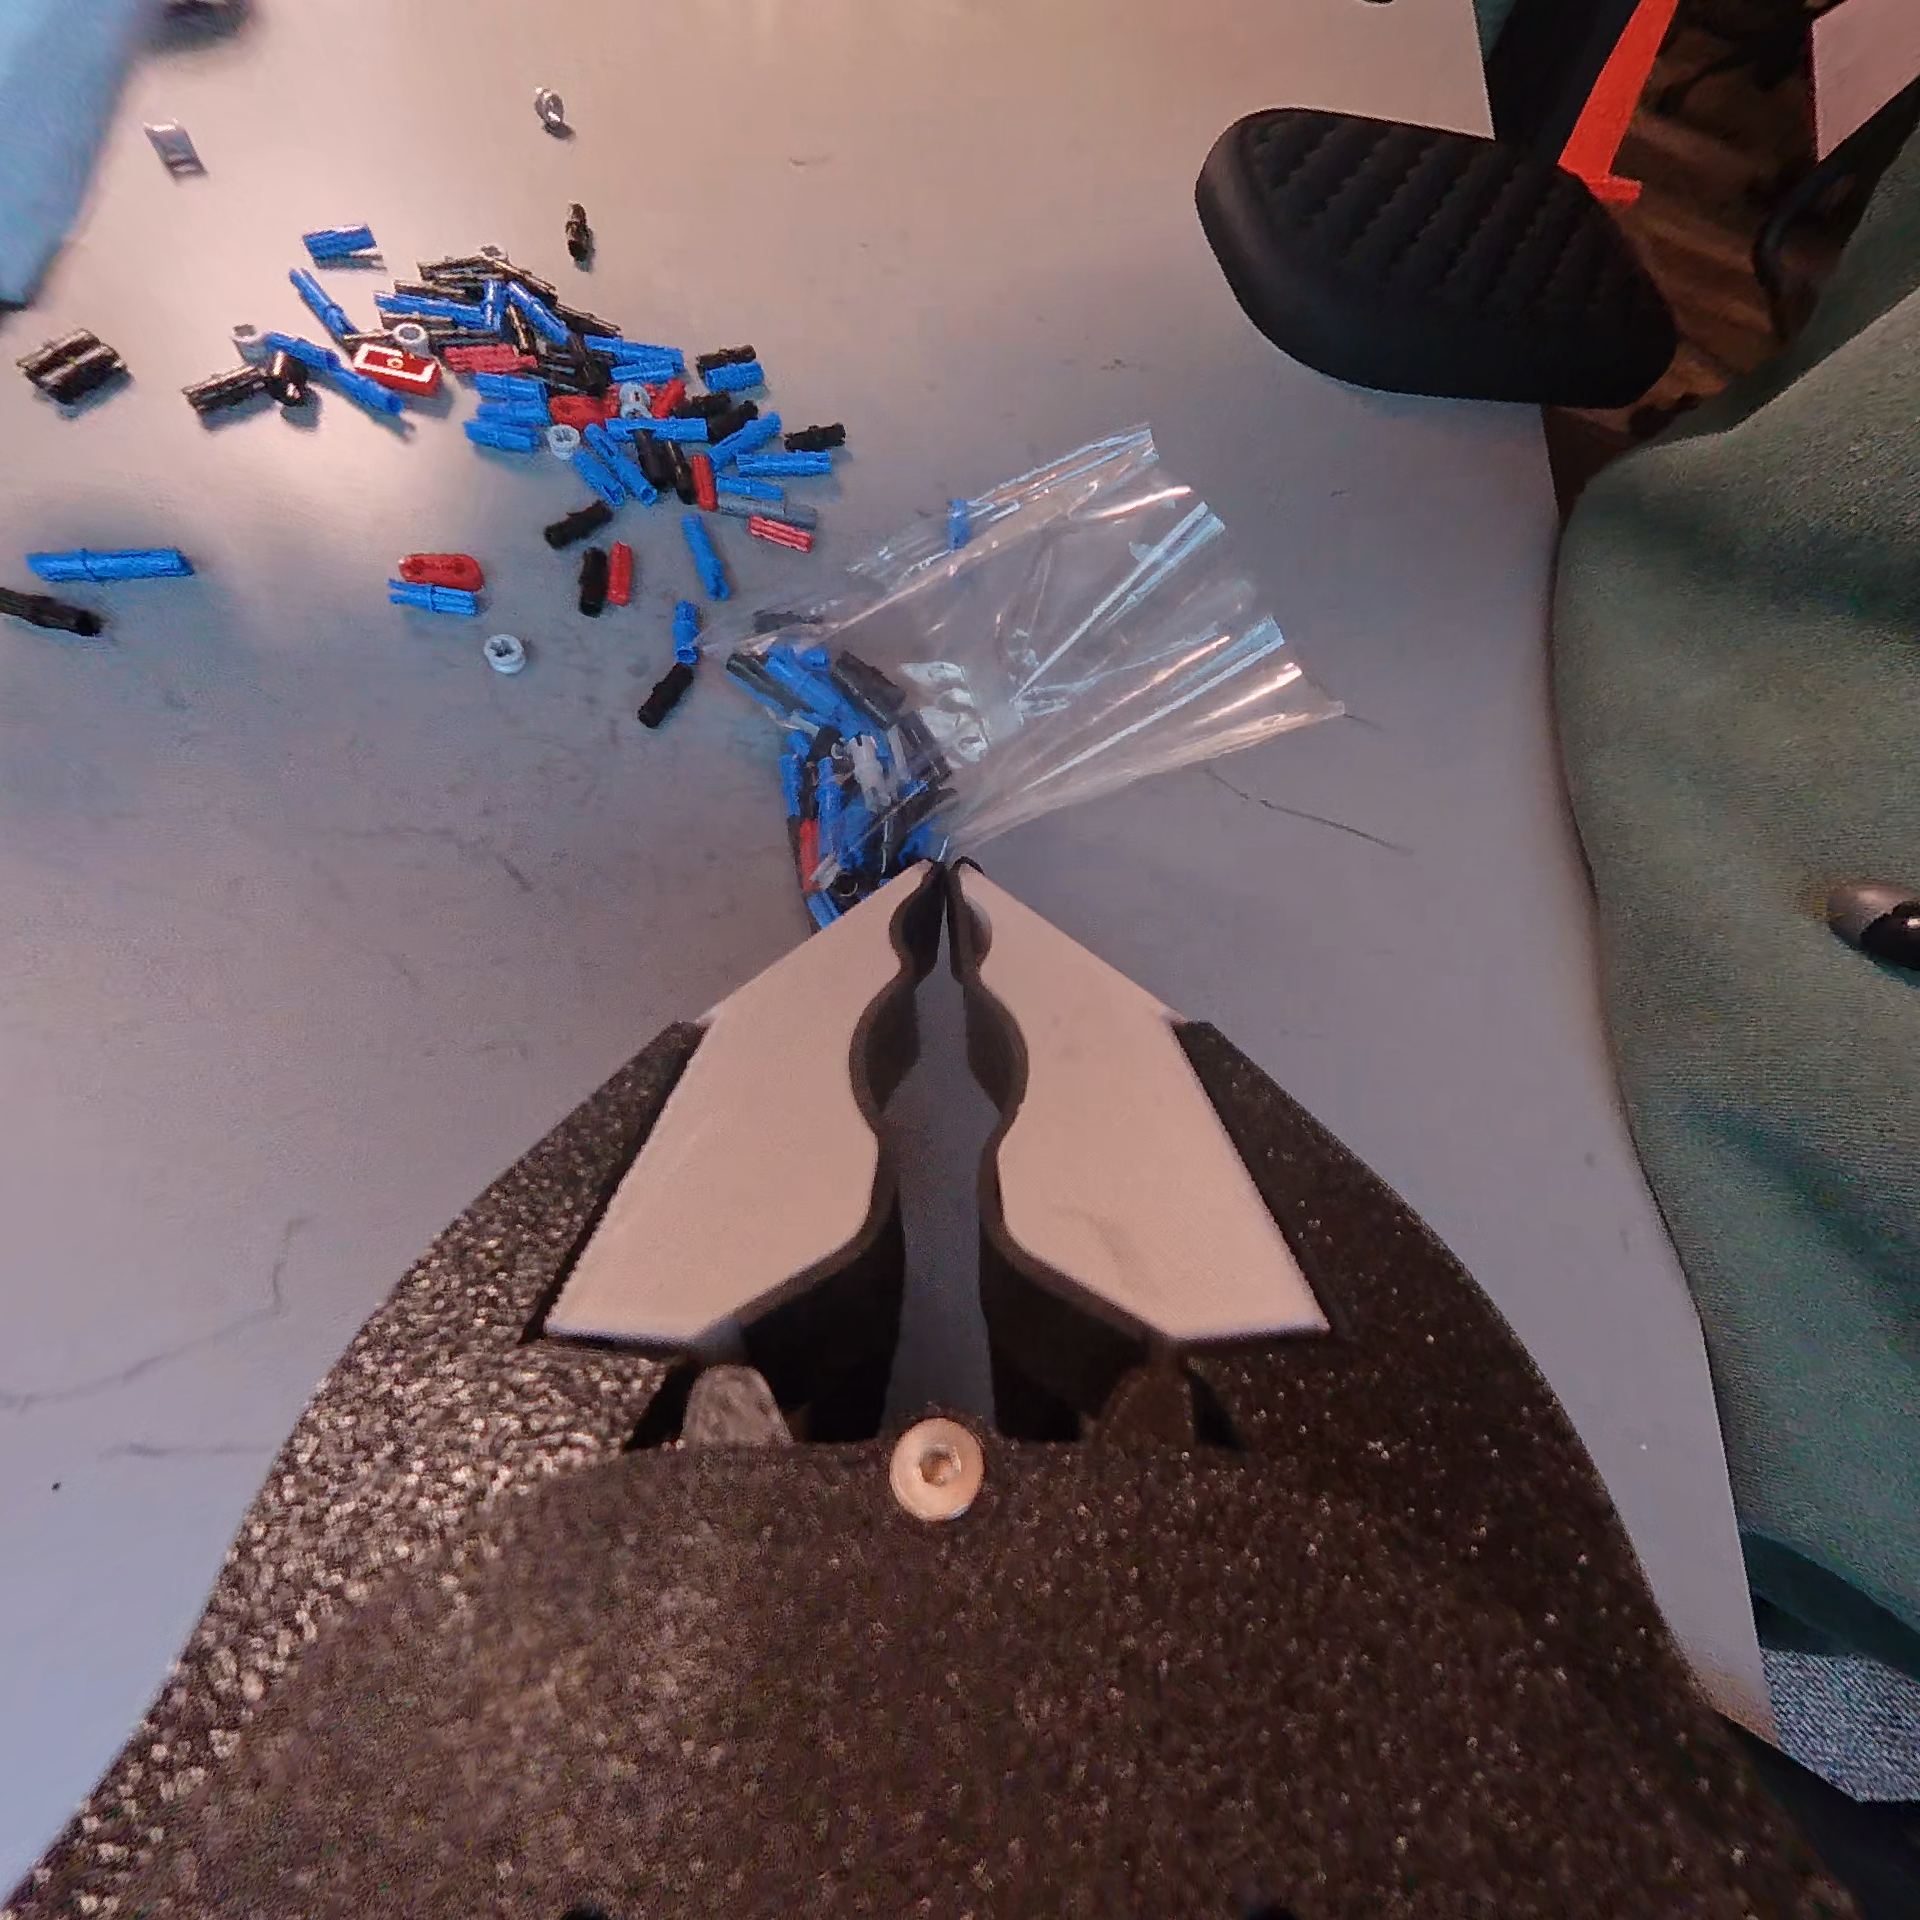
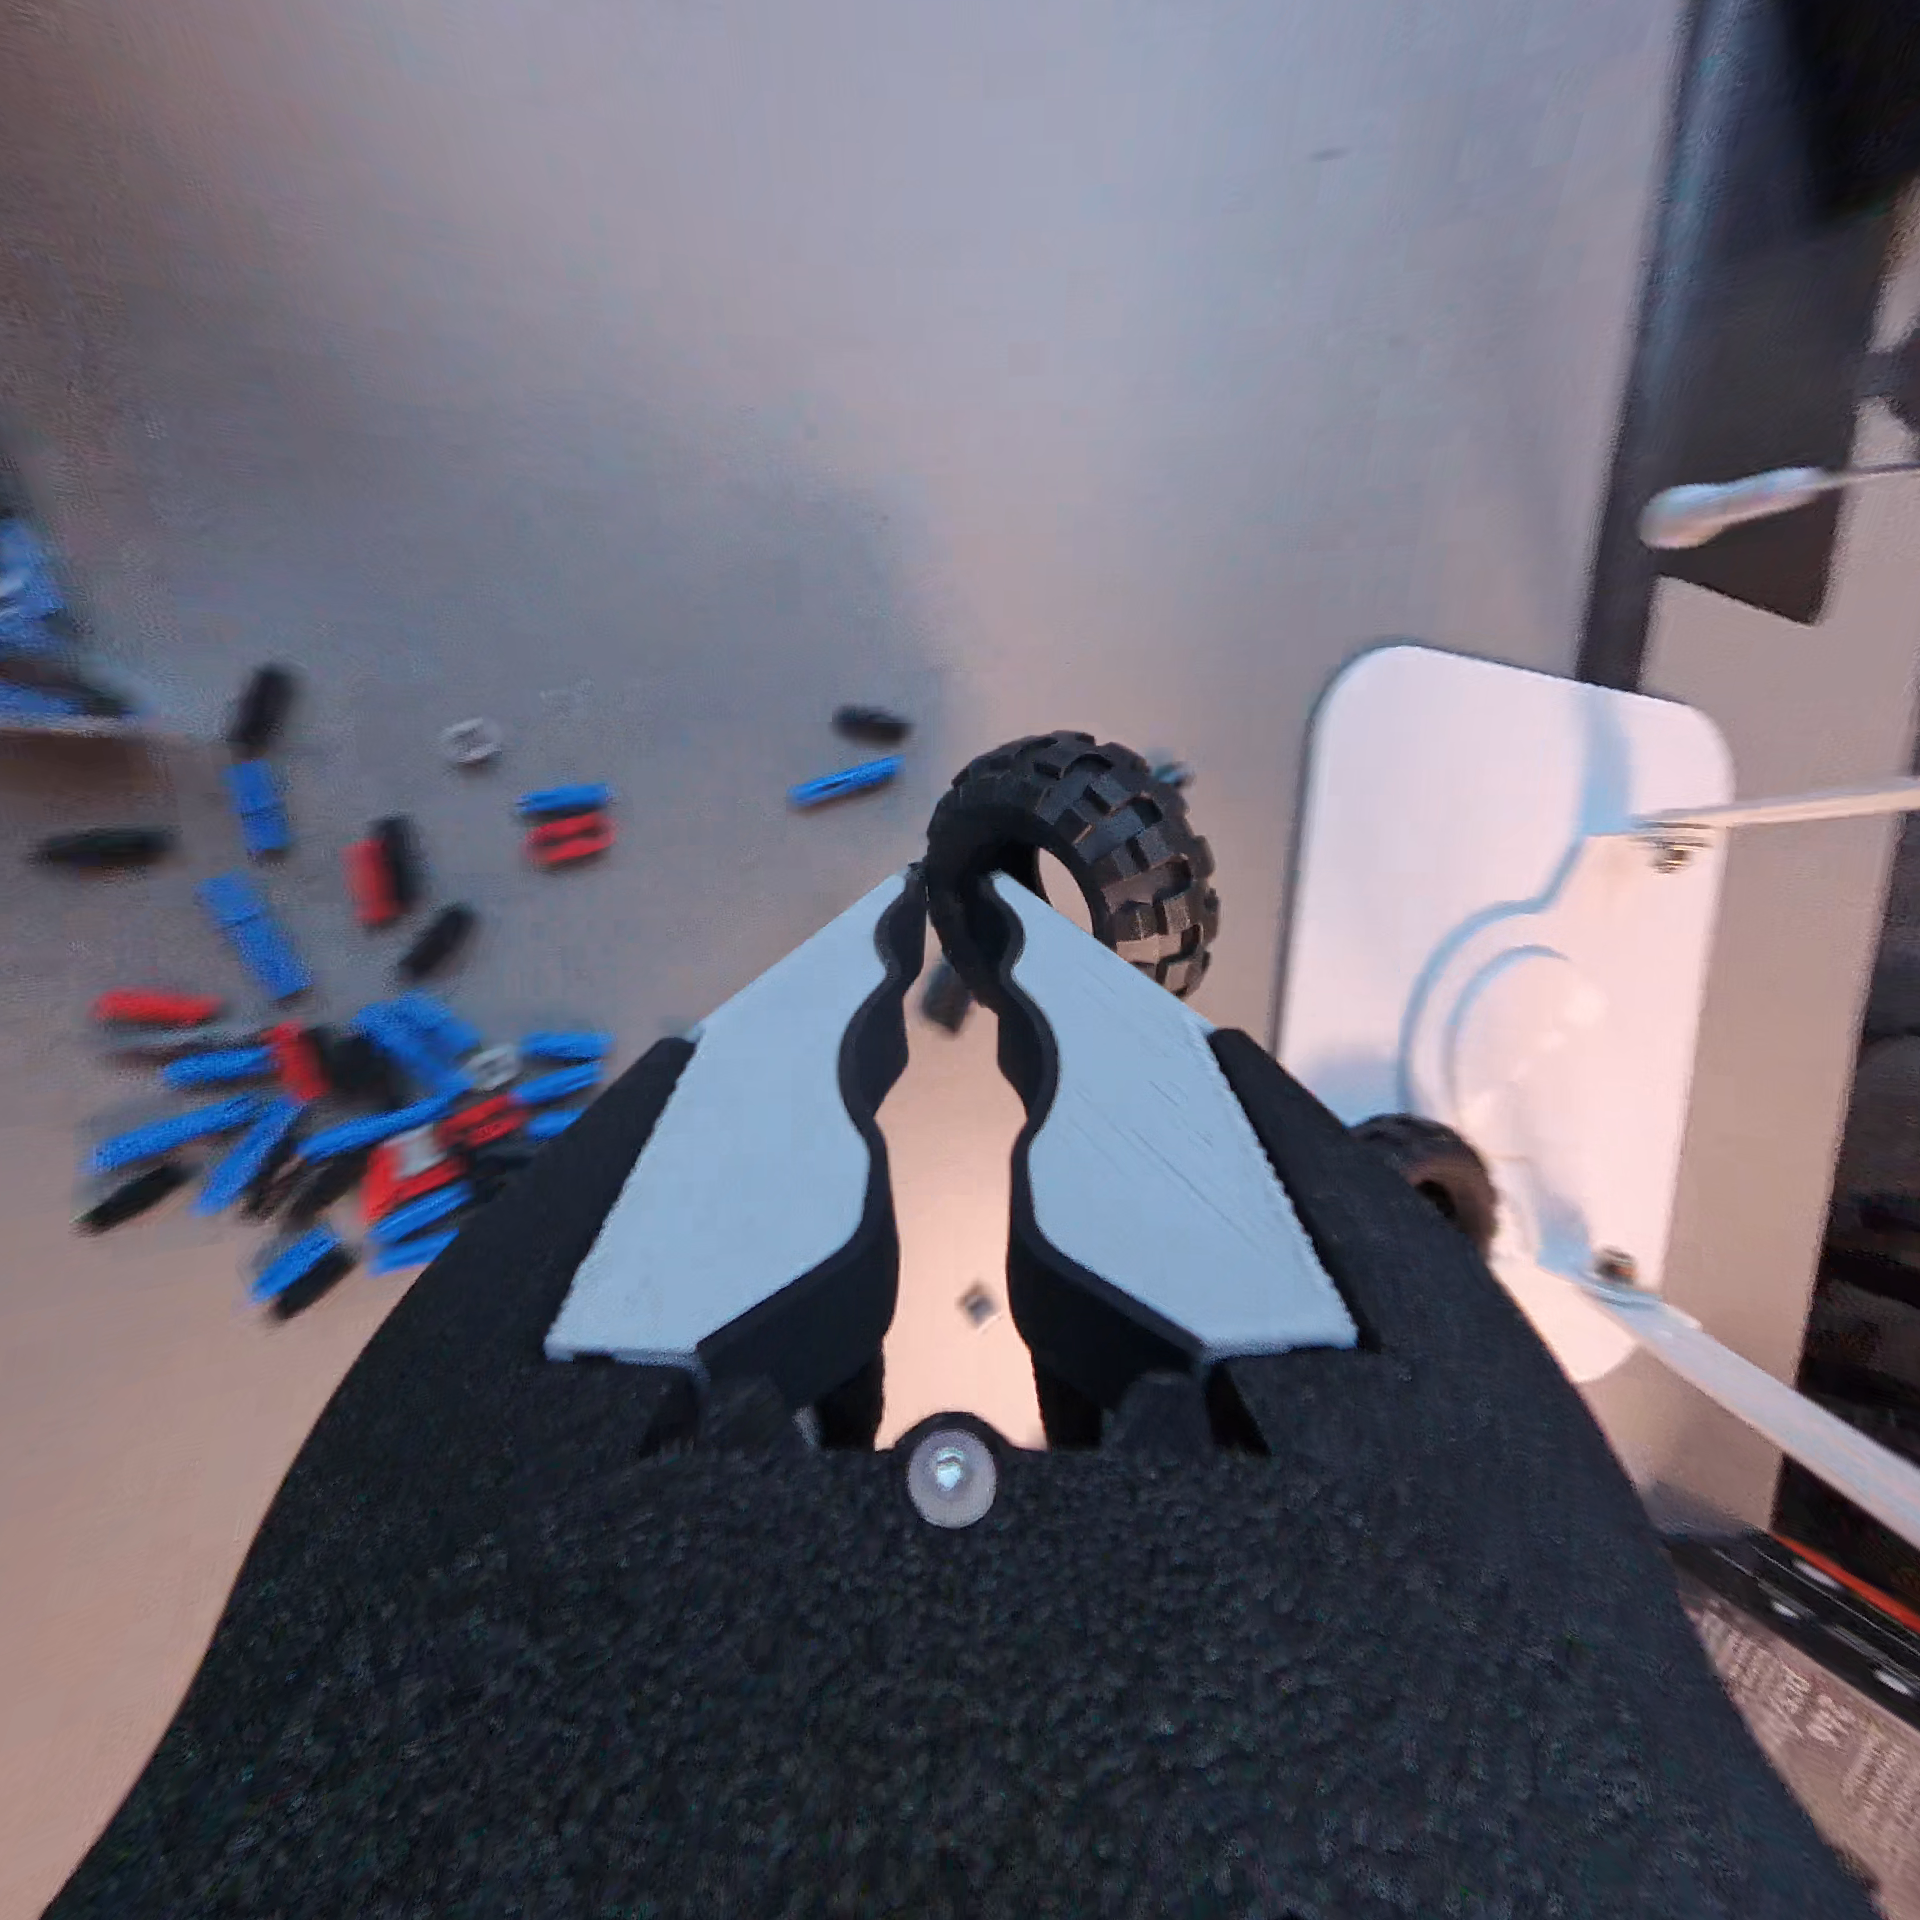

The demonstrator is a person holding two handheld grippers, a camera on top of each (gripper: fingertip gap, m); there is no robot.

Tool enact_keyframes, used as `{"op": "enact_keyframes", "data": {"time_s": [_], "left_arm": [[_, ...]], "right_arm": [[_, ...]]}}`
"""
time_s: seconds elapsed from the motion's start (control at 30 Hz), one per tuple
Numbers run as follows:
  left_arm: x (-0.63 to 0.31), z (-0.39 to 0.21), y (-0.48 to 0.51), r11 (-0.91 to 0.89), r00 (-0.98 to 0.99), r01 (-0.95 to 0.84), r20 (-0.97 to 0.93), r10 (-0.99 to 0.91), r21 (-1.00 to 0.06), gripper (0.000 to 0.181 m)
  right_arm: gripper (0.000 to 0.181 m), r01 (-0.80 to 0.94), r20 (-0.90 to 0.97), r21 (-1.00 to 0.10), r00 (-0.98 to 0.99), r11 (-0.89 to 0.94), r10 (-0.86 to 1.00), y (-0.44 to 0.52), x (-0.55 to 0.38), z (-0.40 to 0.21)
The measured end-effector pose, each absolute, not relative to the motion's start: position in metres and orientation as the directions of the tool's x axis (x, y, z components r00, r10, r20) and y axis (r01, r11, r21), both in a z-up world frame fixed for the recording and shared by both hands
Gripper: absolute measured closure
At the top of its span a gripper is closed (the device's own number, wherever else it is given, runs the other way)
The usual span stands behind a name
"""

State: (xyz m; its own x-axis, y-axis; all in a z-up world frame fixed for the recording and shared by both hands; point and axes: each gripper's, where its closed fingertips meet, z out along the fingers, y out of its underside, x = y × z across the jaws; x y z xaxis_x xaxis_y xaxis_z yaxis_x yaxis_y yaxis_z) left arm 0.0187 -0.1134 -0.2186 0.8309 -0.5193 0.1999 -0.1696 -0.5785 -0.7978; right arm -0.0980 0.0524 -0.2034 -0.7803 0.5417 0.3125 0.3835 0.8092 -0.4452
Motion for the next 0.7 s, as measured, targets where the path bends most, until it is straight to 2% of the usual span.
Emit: {"op": "enact_keyframes", "data": {"time_s": [0.07,0.13,0.23,0.27,0.37,0.43,0.7], "left_arm": [[0.018,-0.218,-0.113,-0.574,0.834,-0.169,0.195,-0.517,-0.801,0.181],[0.018,-0.218,-0.113,-0.574,0.835,-0.168,0.194,-0.515,-0.802,0.181],[0.017,-0.217,-0.113,-0.574,0.838,-0.163,0.195,-0.51,-0.803,0.181],[0.017,-0.217,-0.113,-0.573,0.837,-0.161,0.195,-0.51,-0.804,0.181],[0.018,-0.218,-0.113,-0.579,0.833,-0.162,0.204,-0.514,-0.799,0.181],[0.018,-0.219,-0.113,-0.583,0.831,-0.162,0.209,-0.516,-0.796,0.181],[0.018,-0.219,-0.112,-0.581,0.836,-0.169,0.197,-0.513,-0.796,0.181]], "right_arm": [[0.172,0.416,0.35,-0.477,-0.718,0.774,0.601,0.066,-0.14,-0.203],[0.172,0.443,0.385,-0.453,-0.685,0.774,0.618,0.079,-0.17,-0.214],[0.173,0.469,0.32,-0.455,-0.707,0.757,0.631,0.069,-0.178,-0.231],[0.173,0.433,0.349,-0.429,-0.73,0.792,0.588,0.066,-0.175,-0.231],[0.173,0.365,0.3,-0.444,-0.8,0.818,0.52,0.04,-0.15,-0.23],[0.173,0.271,0.349,-0.395,-0.84,0.878,0.416,0.03,-0.131,-0.232],[0.173,0.079,0.327,-0.233,-0.932,0.969,0.155,0.01,-0.057,-0.232]]}}
